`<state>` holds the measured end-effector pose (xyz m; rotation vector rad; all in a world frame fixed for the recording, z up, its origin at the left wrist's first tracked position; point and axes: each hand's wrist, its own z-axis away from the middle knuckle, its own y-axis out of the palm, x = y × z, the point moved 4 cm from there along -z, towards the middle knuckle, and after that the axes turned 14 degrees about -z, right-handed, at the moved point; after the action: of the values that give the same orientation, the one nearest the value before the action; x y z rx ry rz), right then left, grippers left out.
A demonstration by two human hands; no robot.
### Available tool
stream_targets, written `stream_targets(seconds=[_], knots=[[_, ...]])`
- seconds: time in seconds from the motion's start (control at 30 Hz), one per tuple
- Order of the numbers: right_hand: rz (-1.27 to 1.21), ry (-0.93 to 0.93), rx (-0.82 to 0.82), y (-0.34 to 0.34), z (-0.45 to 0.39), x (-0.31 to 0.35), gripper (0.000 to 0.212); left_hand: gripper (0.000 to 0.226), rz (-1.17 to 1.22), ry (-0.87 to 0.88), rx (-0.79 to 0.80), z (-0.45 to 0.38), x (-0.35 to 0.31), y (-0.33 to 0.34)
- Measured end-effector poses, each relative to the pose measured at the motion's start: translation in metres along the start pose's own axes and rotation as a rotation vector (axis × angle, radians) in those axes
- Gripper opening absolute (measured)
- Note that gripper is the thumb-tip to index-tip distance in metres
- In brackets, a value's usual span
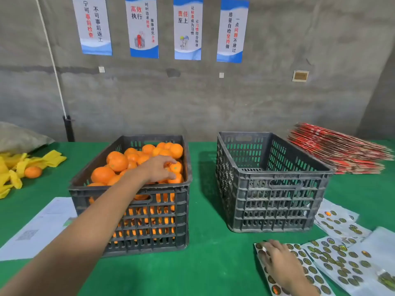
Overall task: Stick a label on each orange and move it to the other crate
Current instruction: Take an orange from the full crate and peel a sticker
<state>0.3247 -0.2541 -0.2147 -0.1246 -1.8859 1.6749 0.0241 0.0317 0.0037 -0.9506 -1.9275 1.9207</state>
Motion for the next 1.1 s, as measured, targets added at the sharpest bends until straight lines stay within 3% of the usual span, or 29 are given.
stream_targets(seconds=[0.1, 0.37, 0.63, 0.87, 1.1], knots=[[0.002, -0.005, 0.052, 0.008, -0.008, -0.006, 0.047, 0.056, -0.131, -0.057, 0.058, -0.004, 0.006, 0.009], [-0.026, 0.051, 0.014, 0.009, -0.02, -0.008, 0.063, 0.059, 0.031, -0.102, 0.067, -0.012, 0.019, 0.021], [0.0, 0.079, -0.043, 0.003, -0.034, 0.001, 0.041, 0.053, -0.003, -0.092, -0.054, -0.017, 0.024, 0.023], [0.007, 0.0, -0.047, 0.0, -0.034, 0.006, 0.037, 0.051, 0.018, -0.016, -0.242, -0.007, 0.02, 0.014], [0.223, -0.109, 0.038, -0.002, -0.04, 0.016, 0.037, 0.053, 0.013, 0.009, -0.335, 0.0, 0.017, 0.011]])
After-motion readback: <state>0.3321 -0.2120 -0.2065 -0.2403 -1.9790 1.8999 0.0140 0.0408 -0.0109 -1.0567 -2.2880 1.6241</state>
